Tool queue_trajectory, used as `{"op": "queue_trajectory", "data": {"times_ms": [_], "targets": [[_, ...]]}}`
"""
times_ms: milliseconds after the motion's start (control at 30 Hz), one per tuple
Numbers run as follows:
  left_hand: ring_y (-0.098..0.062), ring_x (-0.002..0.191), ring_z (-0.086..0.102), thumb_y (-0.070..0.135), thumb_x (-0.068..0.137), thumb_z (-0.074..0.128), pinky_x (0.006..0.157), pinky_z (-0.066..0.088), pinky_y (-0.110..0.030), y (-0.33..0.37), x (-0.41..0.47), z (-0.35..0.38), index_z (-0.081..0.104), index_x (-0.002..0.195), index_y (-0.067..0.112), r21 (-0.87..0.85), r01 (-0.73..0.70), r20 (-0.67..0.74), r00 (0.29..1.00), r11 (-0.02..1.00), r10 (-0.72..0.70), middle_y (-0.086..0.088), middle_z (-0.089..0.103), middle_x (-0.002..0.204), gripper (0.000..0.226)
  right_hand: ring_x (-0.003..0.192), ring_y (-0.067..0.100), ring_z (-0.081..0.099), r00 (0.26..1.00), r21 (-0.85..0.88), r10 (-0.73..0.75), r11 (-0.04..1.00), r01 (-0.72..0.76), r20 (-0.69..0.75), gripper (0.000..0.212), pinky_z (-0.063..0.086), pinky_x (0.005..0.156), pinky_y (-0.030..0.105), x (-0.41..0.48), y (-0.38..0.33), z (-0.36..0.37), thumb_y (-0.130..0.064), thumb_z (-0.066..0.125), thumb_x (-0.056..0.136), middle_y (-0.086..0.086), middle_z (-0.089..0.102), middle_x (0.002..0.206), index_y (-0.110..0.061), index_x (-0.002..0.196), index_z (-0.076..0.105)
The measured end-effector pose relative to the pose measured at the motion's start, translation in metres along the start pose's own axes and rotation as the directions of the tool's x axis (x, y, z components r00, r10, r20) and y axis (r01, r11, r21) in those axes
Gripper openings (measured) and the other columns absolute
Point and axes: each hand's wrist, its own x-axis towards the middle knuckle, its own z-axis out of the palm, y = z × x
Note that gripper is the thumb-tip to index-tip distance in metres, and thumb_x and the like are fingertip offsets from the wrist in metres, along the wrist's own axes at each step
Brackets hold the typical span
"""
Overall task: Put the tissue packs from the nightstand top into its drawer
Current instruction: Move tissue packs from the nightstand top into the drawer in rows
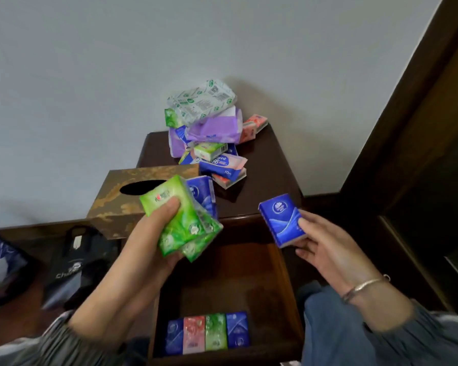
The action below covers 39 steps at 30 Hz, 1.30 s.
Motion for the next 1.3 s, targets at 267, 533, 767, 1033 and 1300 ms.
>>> {"op": "queue_trajectory", "data": {"times_ms": [267,533,767,1033,1300], "targets": [[-0.037,0.106,0.067,0.038,0.069,0.075,0.081,0.059,-0.043,-0.113,-0.040,-0.065,0.058,0.124,0.009,-0.159,0.375,-0.212,0.891,0.913,-0.402,-0.021,0.068,0.117,0.065,0.070,0.015,0.061,0.943,-0.579,0.322,0.756,-0.306,-0.078,0.038,0.050,0.053,0.022,0.012,0.132,-0.010,0.004,0.056,0.085,0.003,0.061,0.082,-0.008,0.121,0.054],[-0.036,0.109,0.065,0.035,0.069,0.082,0.084,0.056,-0.044,-0.183,-0.027,-0.103,0.060,0.122,0.003,-0.296,0.443,-0.278,0.808,0.846,-0.520,-0.022,0.067,0.118,0.066,0.117,0.029,0.055,0.935,-0.954,0.286,0.150,-0.260,-0.209,0.037,0.043,0.092,0.028,0.054,0.203,-0.018,-0.011,0.049,0.088,0.014,0.058,0.127,-0.013,0.126,0.048],[-0.032,0.111,0.065,0.040,0.073,0.079,0.102,0.047,-0.048,-0.200,-0.009,-0.111,0.059,0.125,0.007,-0.224,0.495,-0.251,0.803,0.839,-0.541,-0.017,0.068,0.119,0.064,0.126,0.027,0.049,0.866,-0.984,0.478,-0.158,-0.078,-0.145,0.041,0.039,0.102,0.029,0.062,0.237,-0.021,-0.016,0.047,0.093,0.014,0.048,0.138,-0.008,0.133,0.045],[-0.033,0.109,0.066,0.035,0.079,0.072,0.084,0.057,-0.040,-0.204,0.003,-0.101,0.060,0.126,0.007,-0.232,0.530,-0.133,0.814,0.816,-0.566,-0.018,0.067,0.120,0.055,0.137,0.033,0.028,0.931,-0.989,0.360,-0.148,-0.010,-0.064,0.057,0.032,0.110,0.041,0.072,0.225,-0.016,-0.032,0.046,0.096,0.009,0.020,0.154,-0.021,0.147,0.025],[-0.033,0.109,0.066,0.038,0.070,0.080,0.090,0.055,-0.045,-0.209,0.004,-0.088,0.058,0.125,0.016,0.002,0.613,0.002,0.790,0.790,-0.613,-0.015,0.069,0.118,0.063,0.095,0.015,0.065,0.915,-0.633,0.398,0.725,-0.271,0.064,0.035,0.056,0.074,0.028,0.062,0.185,0.010,-0.026,0.070,0.082,0.001,0.066,0.111,-0.019,0.114,0.059]]}}
